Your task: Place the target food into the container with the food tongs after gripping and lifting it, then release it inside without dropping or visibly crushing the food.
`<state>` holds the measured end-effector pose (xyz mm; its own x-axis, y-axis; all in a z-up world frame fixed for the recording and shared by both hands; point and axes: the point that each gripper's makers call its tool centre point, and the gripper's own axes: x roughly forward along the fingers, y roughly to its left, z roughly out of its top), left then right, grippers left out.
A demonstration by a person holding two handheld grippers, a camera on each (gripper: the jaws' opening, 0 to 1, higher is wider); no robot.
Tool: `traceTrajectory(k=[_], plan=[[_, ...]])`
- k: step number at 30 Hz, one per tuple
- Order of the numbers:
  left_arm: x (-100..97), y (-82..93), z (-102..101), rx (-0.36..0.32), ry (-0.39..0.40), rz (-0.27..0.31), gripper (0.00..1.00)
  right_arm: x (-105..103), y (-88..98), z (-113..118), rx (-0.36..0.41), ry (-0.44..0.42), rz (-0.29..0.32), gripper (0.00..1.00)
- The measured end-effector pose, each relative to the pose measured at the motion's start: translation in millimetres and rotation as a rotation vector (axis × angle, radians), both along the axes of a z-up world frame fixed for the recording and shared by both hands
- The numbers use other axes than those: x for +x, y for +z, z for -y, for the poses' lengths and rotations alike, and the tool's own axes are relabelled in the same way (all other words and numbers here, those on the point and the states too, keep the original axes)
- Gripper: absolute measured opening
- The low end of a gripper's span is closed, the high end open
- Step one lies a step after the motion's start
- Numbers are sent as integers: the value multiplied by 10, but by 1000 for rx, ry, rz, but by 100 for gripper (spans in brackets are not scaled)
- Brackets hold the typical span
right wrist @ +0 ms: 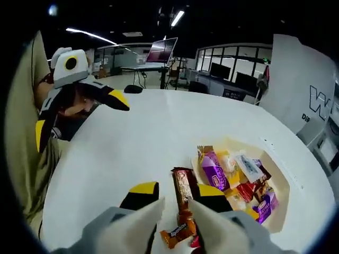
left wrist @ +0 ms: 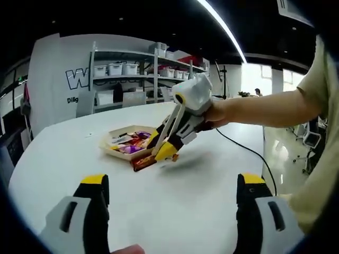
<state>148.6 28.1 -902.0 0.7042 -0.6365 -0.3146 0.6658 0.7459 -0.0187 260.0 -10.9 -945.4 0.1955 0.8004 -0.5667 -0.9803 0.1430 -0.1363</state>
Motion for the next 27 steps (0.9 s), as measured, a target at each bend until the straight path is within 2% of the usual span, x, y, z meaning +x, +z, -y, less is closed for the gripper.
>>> traceTrajectory(k=[18, 21, 27], plan=[[-8, -5, -12, -2, 0, 1, 98, -315, -10, 124, -51, 52, -32, 22], [-8, -7, -15, -4, 1, 1, 98, -322, -11, 153, -59, 31, -54, 22], [-14, -18, -6, -7, 0, 0, 97, -242, 63, 163, -51, -44, -28, 23]])
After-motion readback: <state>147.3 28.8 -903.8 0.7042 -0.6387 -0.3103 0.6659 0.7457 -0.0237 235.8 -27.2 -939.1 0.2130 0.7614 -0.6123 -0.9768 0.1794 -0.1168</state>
